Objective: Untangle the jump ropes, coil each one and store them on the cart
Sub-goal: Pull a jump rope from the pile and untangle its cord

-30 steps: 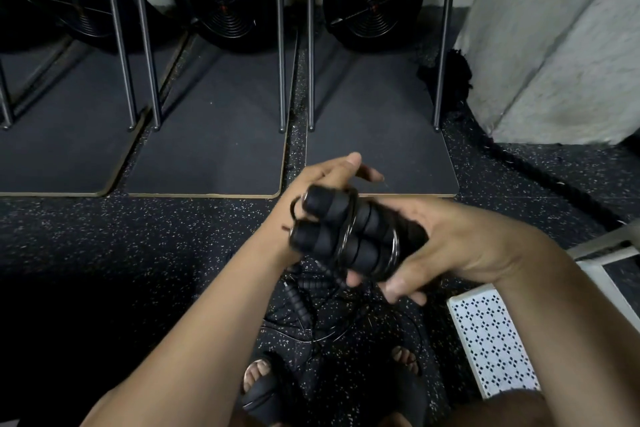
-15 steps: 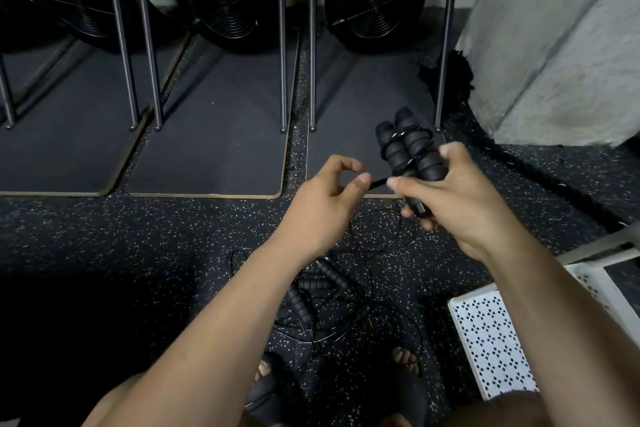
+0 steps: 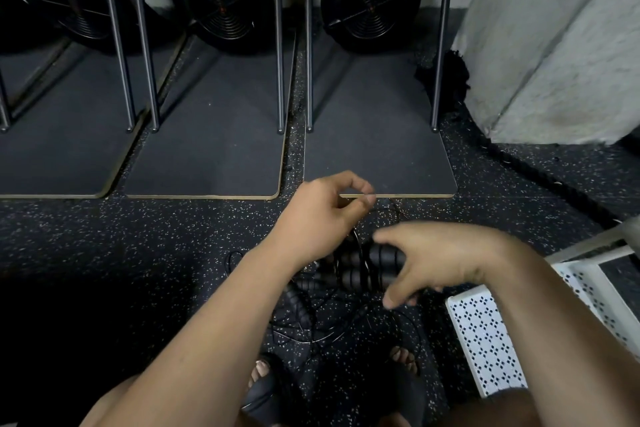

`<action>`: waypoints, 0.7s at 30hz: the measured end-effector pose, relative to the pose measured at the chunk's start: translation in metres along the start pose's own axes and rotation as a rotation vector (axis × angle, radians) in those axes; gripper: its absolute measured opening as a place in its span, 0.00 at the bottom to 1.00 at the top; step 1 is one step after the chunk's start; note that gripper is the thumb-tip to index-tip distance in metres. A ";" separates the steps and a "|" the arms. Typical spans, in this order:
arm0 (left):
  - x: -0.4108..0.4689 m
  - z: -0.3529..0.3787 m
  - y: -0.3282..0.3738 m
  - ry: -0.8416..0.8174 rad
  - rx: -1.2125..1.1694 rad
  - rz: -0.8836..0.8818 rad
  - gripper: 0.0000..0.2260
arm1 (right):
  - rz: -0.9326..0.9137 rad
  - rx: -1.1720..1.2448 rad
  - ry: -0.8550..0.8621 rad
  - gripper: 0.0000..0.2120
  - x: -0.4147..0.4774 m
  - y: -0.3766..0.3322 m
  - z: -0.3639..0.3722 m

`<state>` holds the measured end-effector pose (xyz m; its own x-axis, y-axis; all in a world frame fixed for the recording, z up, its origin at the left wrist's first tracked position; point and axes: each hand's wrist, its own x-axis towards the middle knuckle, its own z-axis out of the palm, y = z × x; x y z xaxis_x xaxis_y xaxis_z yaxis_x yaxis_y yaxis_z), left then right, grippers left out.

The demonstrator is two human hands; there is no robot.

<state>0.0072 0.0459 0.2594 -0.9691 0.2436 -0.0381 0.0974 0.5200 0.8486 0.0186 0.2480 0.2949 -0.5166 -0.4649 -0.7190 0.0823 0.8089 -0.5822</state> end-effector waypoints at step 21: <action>0.004 0.002 0.006 0.011 -0.275 -0.167 0.24 | -0.503 0.818 0.365 0.33 -0.018 -0.010 -0.015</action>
<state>0.0039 0.0518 0.2632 -0.9691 0.1640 -0.1843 -0.1265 0.3112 0.9419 0.0143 0.2537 0.3188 -0.8680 -0.4345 -0.2402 0.2693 -0.0058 -0.9630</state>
